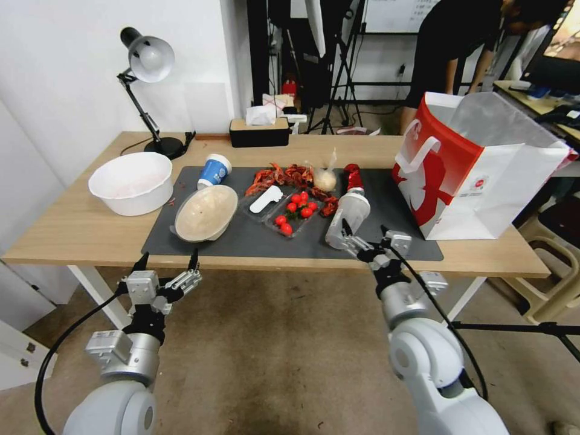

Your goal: Pick up the trash from the table and place it into the takeout bag.

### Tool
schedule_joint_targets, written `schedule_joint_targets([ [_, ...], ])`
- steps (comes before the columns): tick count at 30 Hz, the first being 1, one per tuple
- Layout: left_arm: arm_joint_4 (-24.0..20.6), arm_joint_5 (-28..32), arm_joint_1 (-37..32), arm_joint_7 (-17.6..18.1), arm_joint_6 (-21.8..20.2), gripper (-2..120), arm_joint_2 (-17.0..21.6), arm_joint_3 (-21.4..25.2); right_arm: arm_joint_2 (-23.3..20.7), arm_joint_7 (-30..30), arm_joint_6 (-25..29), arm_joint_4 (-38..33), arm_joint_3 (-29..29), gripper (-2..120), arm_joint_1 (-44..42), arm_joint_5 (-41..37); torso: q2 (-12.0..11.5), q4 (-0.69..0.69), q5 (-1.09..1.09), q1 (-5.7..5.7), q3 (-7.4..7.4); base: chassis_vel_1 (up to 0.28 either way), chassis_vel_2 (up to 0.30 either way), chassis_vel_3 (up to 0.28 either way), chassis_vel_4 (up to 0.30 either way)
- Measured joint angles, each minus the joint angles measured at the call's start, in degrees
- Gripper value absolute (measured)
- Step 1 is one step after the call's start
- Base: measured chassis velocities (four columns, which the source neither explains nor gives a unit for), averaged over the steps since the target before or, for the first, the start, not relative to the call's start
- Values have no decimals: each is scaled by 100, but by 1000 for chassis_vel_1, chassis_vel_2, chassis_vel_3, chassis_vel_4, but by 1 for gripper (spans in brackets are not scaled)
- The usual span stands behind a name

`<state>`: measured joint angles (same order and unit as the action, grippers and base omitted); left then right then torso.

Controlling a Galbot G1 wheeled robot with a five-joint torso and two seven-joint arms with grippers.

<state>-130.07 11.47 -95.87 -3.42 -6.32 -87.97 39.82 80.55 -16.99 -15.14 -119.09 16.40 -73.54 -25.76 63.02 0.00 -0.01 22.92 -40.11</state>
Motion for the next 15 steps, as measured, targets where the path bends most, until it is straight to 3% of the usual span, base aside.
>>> schedule_joint_targets([
  [7, -10, -8, -26, 18, 58, 100, 1, 20, 339, -624, -268, 314, -332, 100, 280, 153, 0, 0, 0, 0, 0, 0, 0, 0, 0],
  [15, 92, -15, 9, 21, 111, 100, 52, -28, 529, -914, -439, 449, -375, 100, 349, 378, 0, -1, 0, 0, 0, 0, 0, 0, 0],
])
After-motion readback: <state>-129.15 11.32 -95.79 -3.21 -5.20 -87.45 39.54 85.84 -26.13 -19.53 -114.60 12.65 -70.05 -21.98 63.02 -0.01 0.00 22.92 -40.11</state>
